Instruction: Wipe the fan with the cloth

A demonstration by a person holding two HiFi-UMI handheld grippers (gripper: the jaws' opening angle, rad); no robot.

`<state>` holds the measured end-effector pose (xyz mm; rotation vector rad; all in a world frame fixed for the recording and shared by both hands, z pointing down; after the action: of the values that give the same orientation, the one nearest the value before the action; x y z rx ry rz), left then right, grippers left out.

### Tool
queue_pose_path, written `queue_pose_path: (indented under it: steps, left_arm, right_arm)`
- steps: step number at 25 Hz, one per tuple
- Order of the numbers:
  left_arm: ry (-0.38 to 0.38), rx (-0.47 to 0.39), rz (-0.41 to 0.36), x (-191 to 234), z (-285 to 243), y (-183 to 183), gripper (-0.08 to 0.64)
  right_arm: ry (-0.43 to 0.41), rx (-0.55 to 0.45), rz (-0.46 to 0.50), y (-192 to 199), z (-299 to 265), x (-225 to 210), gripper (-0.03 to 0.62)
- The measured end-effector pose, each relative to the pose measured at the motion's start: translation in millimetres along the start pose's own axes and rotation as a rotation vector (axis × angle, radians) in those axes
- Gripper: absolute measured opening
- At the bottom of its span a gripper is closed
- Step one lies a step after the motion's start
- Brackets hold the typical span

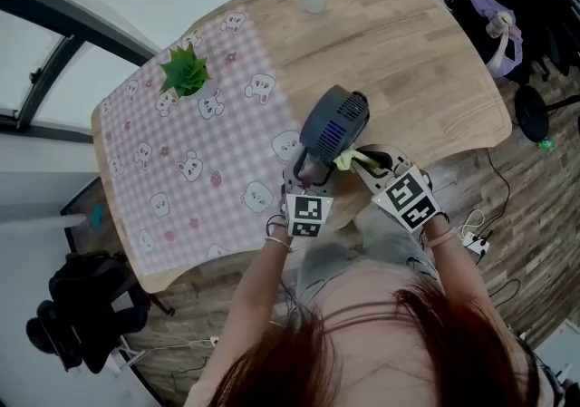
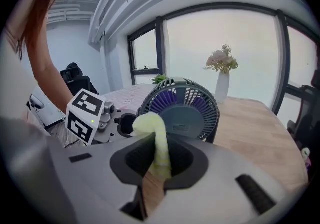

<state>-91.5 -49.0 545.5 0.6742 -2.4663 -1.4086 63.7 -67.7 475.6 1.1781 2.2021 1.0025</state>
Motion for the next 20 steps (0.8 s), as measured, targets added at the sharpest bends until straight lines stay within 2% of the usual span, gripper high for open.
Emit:
queue_pose_path:
  steps: [3, 7, 20]
  left_arm:
    - [-0.001, 0.001, 0.0, 1, 0, 0, 0.311]
    - [0.0, 0.002, 0.001, 1, 0, 1, 0.311]
    - [-0.002, 0.011, 0.0, 0, -1, 0, 0.311]
  right_arm:
    - [0.02, -0.005, -0.012, 1, 2, -6, 0.049]
    - [0.06, -0.012, -0.073, 5, 8, -23, 0.048]
    - [0.118, -0.01, -0.14, 12, 4, -64, 0.048]
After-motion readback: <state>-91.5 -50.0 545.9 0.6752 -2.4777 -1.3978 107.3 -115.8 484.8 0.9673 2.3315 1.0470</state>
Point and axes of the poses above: the fingertips, and each gripper's own axes: z backward along the fingers, x to its left, y out of its underside, the point moved 9 cm from there along z, backward along the fingers, and after that the axes turned 3 degrees about x, right-handed, at the moved point
